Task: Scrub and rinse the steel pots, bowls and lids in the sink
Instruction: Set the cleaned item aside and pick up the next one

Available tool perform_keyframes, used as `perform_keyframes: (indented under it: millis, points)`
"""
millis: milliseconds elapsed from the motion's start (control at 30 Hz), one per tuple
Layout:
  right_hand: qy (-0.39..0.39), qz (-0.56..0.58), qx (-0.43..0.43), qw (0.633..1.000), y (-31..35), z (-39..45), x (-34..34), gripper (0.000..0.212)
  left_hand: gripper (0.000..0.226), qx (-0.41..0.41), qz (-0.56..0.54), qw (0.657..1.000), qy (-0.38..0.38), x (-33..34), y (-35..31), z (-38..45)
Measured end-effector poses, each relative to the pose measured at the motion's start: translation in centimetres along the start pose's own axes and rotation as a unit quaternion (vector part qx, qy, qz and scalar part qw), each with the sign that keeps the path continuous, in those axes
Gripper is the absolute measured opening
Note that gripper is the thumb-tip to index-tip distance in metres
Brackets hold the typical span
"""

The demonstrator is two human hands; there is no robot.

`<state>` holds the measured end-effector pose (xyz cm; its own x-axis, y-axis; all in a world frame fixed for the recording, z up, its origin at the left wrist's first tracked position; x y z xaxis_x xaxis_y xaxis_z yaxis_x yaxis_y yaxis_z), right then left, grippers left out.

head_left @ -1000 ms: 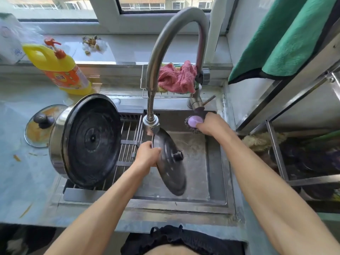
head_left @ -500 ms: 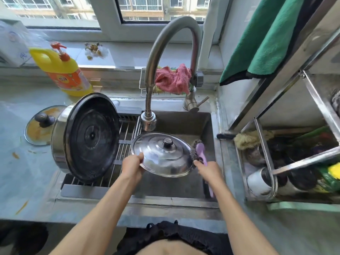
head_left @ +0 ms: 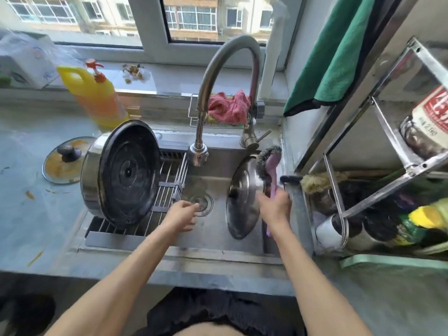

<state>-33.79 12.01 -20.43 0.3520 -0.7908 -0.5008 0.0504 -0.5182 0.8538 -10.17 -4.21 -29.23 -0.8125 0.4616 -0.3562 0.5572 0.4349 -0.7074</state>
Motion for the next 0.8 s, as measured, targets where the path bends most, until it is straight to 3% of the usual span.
perform_keyframes:
  millis: [100,233,433,600,800]
  points:
    - [0.068,-0.101,-0.148,0.981,2.2,-0.9,2.1,0.033,0.017,0.110,0.057,0.992,-0.031,-2.4,-4.7,-1.5]
    - [0.155,-0.189,-0.247,0.938,3.1,-3.6,5.2,0.038,0.018,0.265,0.177,0.943,-0.093,-6.5,-10.1,-5.3]
    - [0.204,-0.160,-0.337,0.905,9.4,-9.7,8.7,0.029,0.019,0.441,0.208,0.857,-0.168,-13.2,-15.5,-9.7]
    - [0.163,-0.079,-0.353,0.918,17.9,-12.4,10.0,0.040,0.019,0.470,0.218,0.816,-0.256,-20.2,-18.0,-8.0]
    - [0.109,-0.017,-0.242,0.964,23.6,-11.1,11.5,0.028,0.029,0.450,0.249,0.835,-0.196,-23.0,-17.7,-3.9]
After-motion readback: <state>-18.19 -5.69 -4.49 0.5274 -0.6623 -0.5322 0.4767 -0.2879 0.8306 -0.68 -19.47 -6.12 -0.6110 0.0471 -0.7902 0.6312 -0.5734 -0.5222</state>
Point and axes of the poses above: each hand's wrist, its own z-axis towards the middle knuckle, its own x-axis out of the palm, y = z × x, the point moved 8 cm from there along z, towards the middle knuckle, and after that the axes turned 10 degrees about -y, right-handed, at the moved point
